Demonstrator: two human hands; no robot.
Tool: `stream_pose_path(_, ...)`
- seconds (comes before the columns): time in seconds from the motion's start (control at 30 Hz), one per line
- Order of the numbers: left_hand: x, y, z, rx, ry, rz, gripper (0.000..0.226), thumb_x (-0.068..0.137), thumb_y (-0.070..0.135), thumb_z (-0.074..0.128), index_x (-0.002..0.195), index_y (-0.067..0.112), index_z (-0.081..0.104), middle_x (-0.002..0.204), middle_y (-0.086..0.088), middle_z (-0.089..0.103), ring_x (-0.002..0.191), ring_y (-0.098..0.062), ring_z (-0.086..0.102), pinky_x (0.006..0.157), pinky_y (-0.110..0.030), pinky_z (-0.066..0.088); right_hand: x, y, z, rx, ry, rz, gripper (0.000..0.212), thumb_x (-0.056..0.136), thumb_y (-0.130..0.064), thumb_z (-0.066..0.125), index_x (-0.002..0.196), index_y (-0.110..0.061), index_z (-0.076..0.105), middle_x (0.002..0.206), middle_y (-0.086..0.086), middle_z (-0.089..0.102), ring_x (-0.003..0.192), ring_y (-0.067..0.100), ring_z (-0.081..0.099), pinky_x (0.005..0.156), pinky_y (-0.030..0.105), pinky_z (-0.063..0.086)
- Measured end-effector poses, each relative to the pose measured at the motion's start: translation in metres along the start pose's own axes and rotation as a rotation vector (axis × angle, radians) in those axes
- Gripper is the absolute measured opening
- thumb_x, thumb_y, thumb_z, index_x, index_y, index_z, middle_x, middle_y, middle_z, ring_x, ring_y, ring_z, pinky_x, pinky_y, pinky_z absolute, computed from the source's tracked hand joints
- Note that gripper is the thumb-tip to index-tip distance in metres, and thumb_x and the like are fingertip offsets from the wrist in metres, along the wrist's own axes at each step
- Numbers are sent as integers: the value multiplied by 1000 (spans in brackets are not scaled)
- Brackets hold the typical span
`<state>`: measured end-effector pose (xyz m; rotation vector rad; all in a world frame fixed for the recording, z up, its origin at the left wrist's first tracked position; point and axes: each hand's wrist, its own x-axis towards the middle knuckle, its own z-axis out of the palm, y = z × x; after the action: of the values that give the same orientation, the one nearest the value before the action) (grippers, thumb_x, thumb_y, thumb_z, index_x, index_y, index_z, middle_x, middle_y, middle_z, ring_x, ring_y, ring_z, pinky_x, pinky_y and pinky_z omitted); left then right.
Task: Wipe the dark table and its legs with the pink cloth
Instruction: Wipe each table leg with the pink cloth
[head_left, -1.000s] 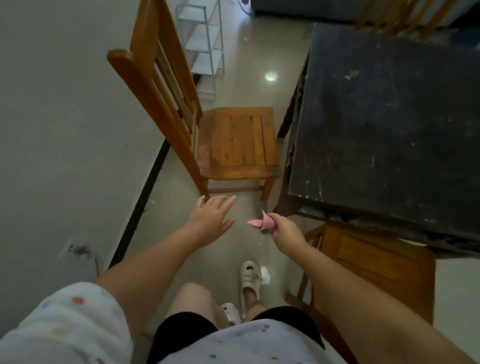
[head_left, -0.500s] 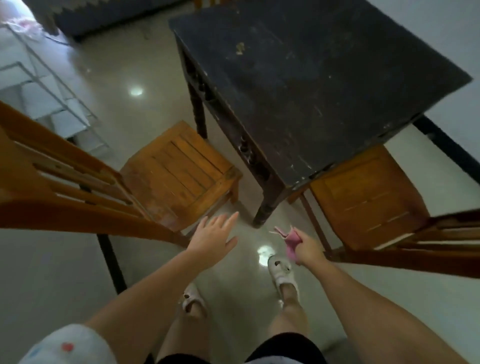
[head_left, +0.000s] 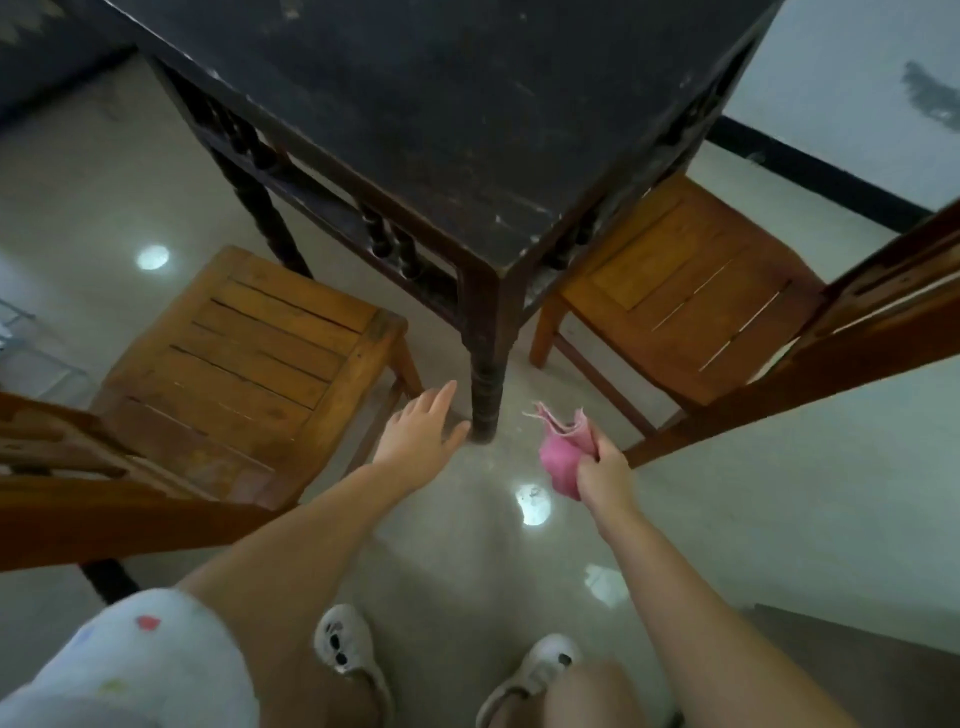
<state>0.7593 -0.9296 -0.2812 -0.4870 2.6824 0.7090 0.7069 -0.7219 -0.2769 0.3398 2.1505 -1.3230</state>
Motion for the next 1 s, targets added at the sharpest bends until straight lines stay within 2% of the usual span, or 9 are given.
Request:
stream_pose_path(0.13, 53, -18, 47, -44, 47, 33, 60, 95, 45, 38, 145, 29, 10, 151, -3, 25, 137, -23, 25, 112, -43, 25, 51, 24, 27, 145, 116, 48, 20, 101, -21, 38, 106, -25, 56, 86, -6, 59, 75, 6, 53, 73, 20, 42)
stream_pose_path(0.23, 94, -34, 75, -152, 112, 78, 60, 94, 44, 41, 144, 32, 12, 149, -1, 28, 135, -22, 30, 109, -46, 31, 97, 36, 62, 271, 213, -20, 34, 100, -13, 36, 126, -28, 51, 114, -2, 61, 101, 14, 57, 94, 29, 39)
stream_pose_path(0.3, 118, -42, 93, -313, 191, 111, 56, 95, 40, 40, 144, 33, 15, 149, 1, 30, 134, -20, 32, 107, -44, 33, 123, 44, 89, 390, 298, -173, 48, 97, -5, 35, 138, -29, 40, 133, -4, 51, 122, 17, 48, 106, 33, 35)
stream_pose_path(0.47, 167, -55, 122, -637, 359, 412, 47, 97, 25, 37, 142, 29, 24, 142, 3, 41, 129, -9, 37, 106, -33, 31, 182, 70, 161, 436, 281, -821, 49, 98, -6, 34, 140, -31, 35, 136, -16, 47, 129, 0, 40, 110, 27, 32)
stream_pose_path(0.57, 183, -63, 138, -679, 435, 507, 46, 97, 22, 40, 140, 25, 27, 133, 4, 48, 116, 0, 42, 102, -31, 37, 216, 101, 191, 399, 338, -1020, 45, 96, 0, 36, 137, -15, 42, 131, -9, 52, 125, 2, 46, 107, 22, 37)
stream_pose_path(0.73, 185, -64, 139, -738, 425, 505, 51, 95, 25, 44, 142, 22, 25, 136, -1, 47, 124, -10, 43, 106, -40, 36, 256, 189, 208, 127, 230, -809, 44, 97, -8, 35, 136, -26, 42, 145, 6, 41, 134, 19, 38, 113, 41, 31)
stream_pose_path(0.83, 183, -66, 136, -731, 393, 485, 52, 94, 26, 45, 142, 22, 23, 137, -1, 46, 125, -15, 43, 105, -40, 37, 258, 237, 206, -99, -55, -561, 27, 99, -26, 33, 110, -45, 49, 124, -15, 56, 111, -7, 49, 108, 33, 36)
stream_pose_path(0.93, 185, -69, 134, -754, 385, 515, 53, 94, 25, 47, 142, 22, 23, 135, -1, 47, 124, -15, 44, 102, -39, 38, 258, 226, 192, 297, -48, -364, 15, 91, -29, 51, 97, -24, 64, 89, -10, 71, 72, 0, 65, 74, 25, 52)
stream_pose_path(1.0, 186, -69, 134, -758, 375, 523, 56, 93, 25, 48, 142, 22, 22, 136, -2, 47, 126, -16, 43, 101, -38, 37, 256, 200, 173, 735, 102, -225, 24, 93, -26, 49, 108, -11, 62, 101, 8, 69, 76, 17, 70, 69, 34, 58)
